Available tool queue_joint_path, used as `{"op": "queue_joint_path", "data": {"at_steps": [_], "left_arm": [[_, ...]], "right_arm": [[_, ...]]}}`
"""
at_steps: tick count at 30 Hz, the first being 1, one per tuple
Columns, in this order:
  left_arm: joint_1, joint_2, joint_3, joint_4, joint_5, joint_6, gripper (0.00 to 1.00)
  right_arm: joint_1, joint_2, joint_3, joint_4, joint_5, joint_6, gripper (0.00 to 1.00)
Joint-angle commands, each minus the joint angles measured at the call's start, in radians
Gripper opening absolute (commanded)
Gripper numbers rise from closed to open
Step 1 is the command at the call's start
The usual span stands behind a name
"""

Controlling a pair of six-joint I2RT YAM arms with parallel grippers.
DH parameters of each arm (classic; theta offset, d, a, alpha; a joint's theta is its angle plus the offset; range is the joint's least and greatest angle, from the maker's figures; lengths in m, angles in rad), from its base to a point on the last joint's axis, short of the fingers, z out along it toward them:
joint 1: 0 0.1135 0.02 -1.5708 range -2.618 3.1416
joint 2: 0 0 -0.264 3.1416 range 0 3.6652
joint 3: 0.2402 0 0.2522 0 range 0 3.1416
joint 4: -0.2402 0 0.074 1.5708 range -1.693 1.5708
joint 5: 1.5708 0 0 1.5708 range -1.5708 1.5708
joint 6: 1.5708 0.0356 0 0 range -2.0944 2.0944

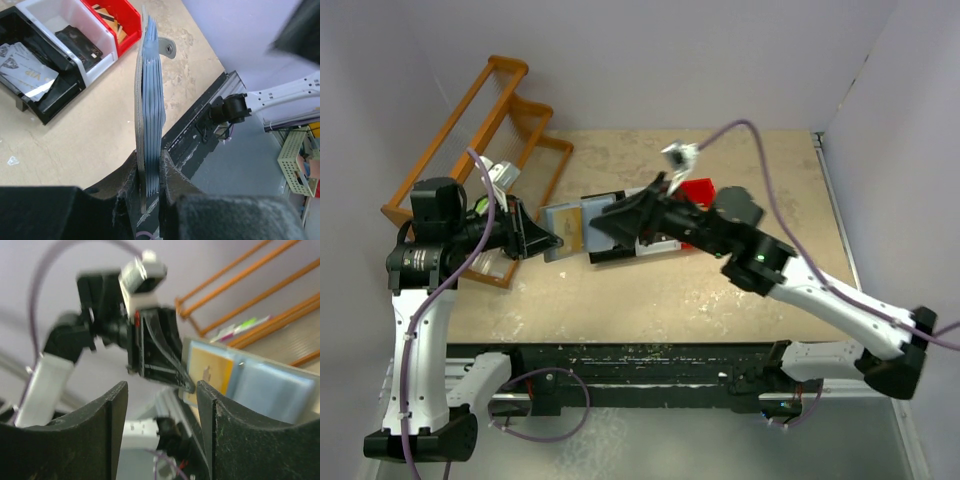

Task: Take the credit cards out of the card holder

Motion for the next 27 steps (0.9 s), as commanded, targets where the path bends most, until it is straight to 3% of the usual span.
{"op": "queue_joint_path", "data": {"at_steps": [1,6,18,27], "left_arm": [[0.000,-0.006,0.047,-0.005,0.139,0.048,0.03],[0.000,0.005,0.065,-0.054,0.236,0.082,0.03],[0.000,0.011,0.068,-0.029,0.318,0.037,0.01],[0.000,-0.001,0.078,-0.008,0.377,-0.013,0.01]], "right_arm": [[0.004,0.142,0.023,0.043,-0.348,0.005,0.58],[0.003,0.155,0.007,0.048,-0.408,0.017,0.53],[-0.003,0.122,0.036,-0.122,-0.315,-0.088,0.51],[-0.037,0.140,0.062,-0.131,-0.306,-0.113,0.49]]}}
